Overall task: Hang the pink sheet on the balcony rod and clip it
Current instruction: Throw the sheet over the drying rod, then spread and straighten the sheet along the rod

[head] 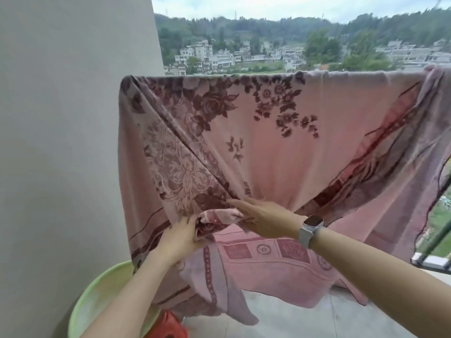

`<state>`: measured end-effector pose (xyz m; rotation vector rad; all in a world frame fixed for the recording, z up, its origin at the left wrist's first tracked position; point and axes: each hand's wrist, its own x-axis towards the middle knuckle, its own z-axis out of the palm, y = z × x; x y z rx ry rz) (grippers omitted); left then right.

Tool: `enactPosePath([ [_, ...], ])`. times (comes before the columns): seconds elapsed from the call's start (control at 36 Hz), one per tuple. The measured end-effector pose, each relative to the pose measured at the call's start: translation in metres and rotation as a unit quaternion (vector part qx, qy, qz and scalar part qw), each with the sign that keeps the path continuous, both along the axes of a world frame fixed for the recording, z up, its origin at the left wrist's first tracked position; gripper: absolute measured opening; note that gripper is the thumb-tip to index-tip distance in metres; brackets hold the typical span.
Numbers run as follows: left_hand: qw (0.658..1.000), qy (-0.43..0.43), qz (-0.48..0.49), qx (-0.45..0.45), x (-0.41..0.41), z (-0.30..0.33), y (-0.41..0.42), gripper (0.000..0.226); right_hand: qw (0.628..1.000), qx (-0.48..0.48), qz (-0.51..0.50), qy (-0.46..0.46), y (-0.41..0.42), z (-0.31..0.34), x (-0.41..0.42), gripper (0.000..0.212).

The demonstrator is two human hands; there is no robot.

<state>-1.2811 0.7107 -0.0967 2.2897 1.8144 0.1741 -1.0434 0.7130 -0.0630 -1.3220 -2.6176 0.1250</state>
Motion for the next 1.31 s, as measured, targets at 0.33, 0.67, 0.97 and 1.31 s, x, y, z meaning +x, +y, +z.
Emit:
enactPosePath([
  [0.33, 0.986, 0.01, -0.093, 0.141, 0.035, 0.04, 0.071, 0.073, 0.96, 0.149, -0.195, 0.136, 0.032, 0.024, 0.066, 0.04],
  [0.67, 0.842, -0.136, -0.326, 0.408, 0.224, 0.125, 0.124, 0.058, 0.721, 0.336, -0.52, 0.313, -0.002, 0.107, 0.226, 0.047],
  [0.97, 0.797, -0.156, -0.373, 0.448, 0.376, 0.203, 0.109, 0.061, 0.618, 0.225, -0.514, 0.551, -0.001, 0.171, 0.324, 0.024],
  [1.31, 0.855, -0.151, -0.305, 0.391, 0.554, 0.236, 0.046, 0.048, 0.685, 0.383, -0.499, 0.366, -0.061, 0.226, 0.484, 0.014],
])
